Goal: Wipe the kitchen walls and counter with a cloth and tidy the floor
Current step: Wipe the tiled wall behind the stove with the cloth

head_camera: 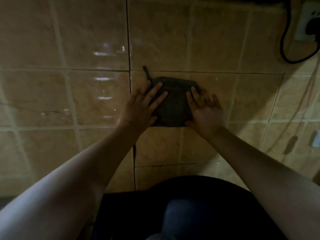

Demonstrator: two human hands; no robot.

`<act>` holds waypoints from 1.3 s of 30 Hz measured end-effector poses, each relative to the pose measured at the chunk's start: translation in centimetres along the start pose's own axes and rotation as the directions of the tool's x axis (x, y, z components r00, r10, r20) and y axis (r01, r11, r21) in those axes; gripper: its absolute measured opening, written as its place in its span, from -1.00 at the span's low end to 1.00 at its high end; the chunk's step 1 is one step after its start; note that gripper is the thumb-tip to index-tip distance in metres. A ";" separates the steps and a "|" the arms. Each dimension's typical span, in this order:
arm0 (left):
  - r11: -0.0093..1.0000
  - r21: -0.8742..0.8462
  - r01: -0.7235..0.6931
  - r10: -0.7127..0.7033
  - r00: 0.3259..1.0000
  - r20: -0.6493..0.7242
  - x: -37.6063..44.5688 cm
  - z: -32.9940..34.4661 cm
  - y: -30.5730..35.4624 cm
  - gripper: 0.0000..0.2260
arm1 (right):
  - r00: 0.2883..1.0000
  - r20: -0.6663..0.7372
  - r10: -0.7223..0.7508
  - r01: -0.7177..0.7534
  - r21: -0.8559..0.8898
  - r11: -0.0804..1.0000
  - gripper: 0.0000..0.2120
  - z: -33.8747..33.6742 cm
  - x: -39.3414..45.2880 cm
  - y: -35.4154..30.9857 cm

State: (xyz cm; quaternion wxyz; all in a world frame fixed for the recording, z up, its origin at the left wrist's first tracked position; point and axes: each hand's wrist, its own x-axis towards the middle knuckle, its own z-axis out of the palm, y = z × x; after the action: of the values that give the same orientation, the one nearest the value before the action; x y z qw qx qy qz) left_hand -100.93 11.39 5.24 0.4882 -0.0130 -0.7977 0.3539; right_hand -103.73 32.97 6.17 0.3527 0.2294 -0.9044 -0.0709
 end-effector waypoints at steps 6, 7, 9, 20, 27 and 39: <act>0.999 -0.046 -0.010 0.006 0.997 -0.072 -3.5 1.6 2.5 -0.10 | 0.994 -0.099 -0.038 0.031 -0.071 0.997 -0.03 3.6 -2.3 -1.2; 0.999 -0.034 -0.008 0.006 0.998 -0.066 -4.0 1.7 2.8 -0.11 | 0.991 -0.126 -0.039 0.028 -0.085 0.996 -0.02 4.1 -2.5 -1.3; 0.999 0.035 -0.008 0.010 0.999 -0.040 -4.7 1.8 3.4 -0.12 | 0.992 -0.122 -0.042 0.029 -0.110 0.993 -0.02 4.6 -2.9 -1.5; 0.997 -0.064 -0.047 0.046 0.999 -0.022 -8.4 3.4 6.1 -0.04 | 0.990 -0.039 -0.135 0.124 -0.216 0.969 -0.14 6.8 -5.7 -2.4; 0.990 -0.124 -0.064 0.064 0.998 -0.010 -10.7 4.0 7.6 -0.07 | 0.977 -0.057 -0.204 0.181 -0.271 0.945 -0.25 8.2 -6.6 -2.6; 0.973 -0.222 -0.067 0.068 0.998 0.000 -10.9 3.5 9.0 -0.05 | 0.943 -0.192 -0.271 0.193 -0.347 0.918 -0.47 8.9 -7.0 -0.6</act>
State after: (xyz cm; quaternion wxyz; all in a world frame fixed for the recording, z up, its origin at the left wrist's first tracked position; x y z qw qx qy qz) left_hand -100.90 12.20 -9.35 0.4686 -0.0931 -0.8330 0.2792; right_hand -104.93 35.37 -4.80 0.4796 0.2815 -0.7981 -0.2317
